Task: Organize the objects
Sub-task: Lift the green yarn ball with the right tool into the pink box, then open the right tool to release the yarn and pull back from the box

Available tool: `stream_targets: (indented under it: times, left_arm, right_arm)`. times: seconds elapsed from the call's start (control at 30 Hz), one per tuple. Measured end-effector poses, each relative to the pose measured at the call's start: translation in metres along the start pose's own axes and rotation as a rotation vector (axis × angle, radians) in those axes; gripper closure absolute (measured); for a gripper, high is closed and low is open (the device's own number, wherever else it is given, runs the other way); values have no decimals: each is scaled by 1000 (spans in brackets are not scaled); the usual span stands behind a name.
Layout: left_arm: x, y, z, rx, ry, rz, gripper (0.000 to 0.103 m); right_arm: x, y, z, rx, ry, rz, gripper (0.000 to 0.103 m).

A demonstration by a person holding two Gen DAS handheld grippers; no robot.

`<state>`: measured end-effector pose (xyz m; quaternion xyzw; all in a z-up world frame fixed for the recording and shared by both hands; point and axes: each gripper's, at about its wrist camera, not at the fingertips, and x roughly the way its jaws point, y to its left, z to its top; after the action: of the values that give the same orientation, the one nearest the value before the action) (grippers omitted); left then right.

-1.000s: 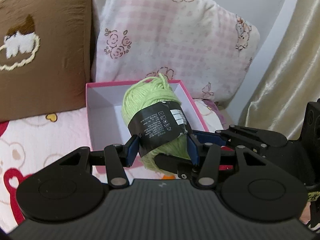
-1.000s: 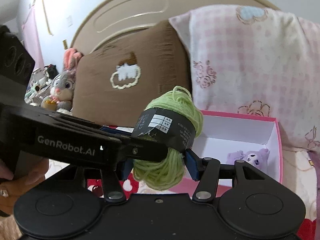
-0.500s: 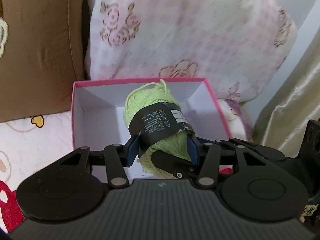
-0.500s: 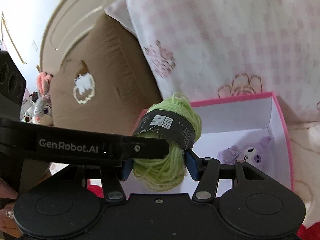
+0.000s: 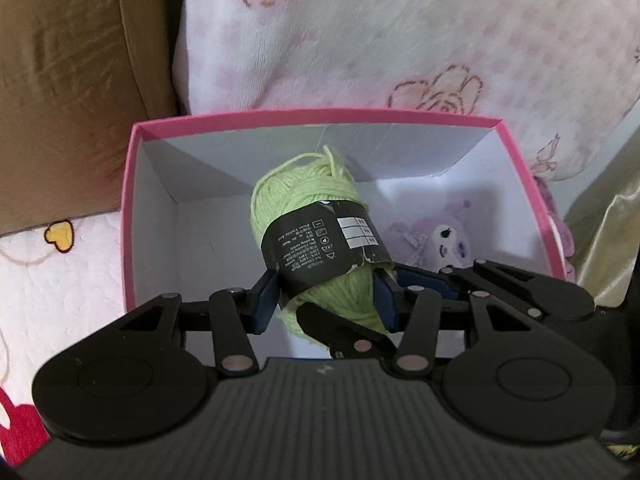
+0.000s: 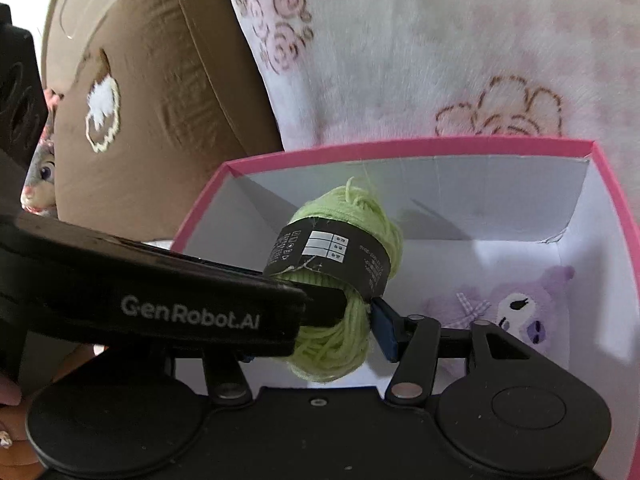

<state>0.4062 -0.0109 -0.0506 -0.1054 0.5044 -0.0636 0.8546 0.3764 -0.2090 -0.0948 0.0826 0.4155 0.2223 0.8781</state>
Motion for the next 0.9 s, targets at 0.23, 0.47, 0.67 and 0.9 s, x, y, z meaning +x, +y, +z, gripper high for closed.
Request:
stream_targets:
  times: [0.23, 0.47, 0.67, 0.9]
  left_arm:
    - [16, 15, 1, -55, 15, -4, 60]
    - [29, 6, 10, -17, -14, 13, 60]
    - [24, 13, 12, -22, 2, 6, 51]
    - [-21, -2, 4, 78, -23, 67, 30]
  right_arm:
    - [-1, -10, -3, 7, 20, 11, 46]
    - [2, -8, -7, -33, -12, -67, 58]
    - [-3, -4, -10, -56, -18, -90, 58]
    - [-45, -8, -24, 10, -54, -97, 42]
